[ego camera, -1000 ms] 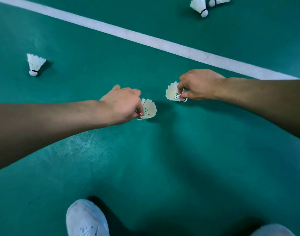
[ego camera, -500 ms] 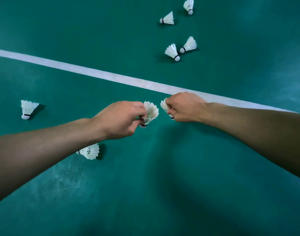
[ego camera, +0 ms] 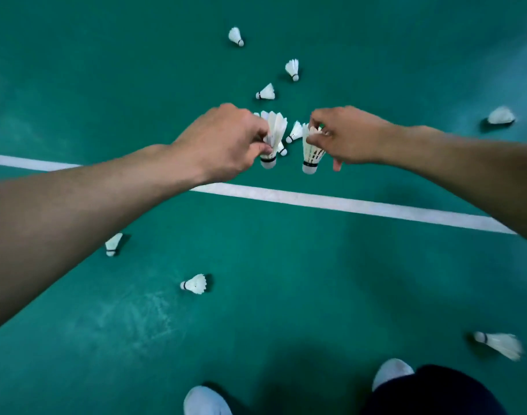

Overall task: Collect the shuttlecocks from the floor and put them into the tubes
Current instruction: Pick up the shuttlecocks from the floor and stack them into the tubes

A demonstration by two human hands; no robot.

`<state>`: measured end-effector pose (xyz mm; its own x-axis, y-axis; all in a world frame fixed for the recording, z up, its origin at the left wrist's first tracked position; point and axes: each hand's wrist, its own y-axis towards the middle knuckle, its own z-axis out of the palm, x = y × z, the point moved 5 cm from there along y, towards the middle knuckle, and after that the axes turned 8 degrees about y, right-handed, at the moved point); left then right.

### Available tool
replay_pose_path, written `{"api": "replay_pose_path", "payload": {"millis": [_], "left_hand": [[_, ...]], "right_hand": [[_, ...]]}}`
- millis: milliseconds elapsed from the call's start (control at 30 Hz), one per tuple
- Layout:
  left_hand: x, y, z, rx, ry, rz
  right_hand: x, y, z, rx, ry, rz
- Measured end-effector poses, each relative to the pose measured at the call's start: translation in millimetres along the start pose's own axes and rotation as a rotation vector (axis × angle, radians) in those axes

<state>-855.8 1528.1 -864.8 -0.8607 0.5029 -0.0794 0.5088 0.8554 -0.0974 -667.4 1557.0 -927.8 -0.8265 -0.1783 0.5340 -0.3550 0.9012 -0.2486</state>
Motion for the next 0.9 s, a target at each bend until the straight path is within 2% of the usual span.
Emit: {"api": "replay_pose_path", "payload": {"millis": [233,433,533,667,767,900], "left_hand": [[-76.0,19.0,-355.3,-0.022,0.015,0.144],[-157.7,-0.5,-585.9,-0.146,0.033,0.352],[-186.3,-13.5,-635.6,-0.232,0.076,0.499],[-231.1,-61.8,-703.0,-0.356,0.259,0.741],[-264.1,-96.9,-739.6,-0.458,0.306,0.875],[-325.7,-146.9,-774.3,-0.51,0.313,1.035]], "right_hand": [[116.8,-130.3,-330.6,-0.32,0.249,0.105],[224.9,-265.6,-510.8,-0.542,0.082,0.166],[259.9,-310.1,-547.2,-0.582,0.005,0.15],[313.0,-414.2,-586.2,-0.743,-0.161,0.242],[346.5,-486.2,-590.6,-0.773,-0.261,0.346],[388.0,-593.6,-585.7,-0.843,-0.34,0.472]]}}
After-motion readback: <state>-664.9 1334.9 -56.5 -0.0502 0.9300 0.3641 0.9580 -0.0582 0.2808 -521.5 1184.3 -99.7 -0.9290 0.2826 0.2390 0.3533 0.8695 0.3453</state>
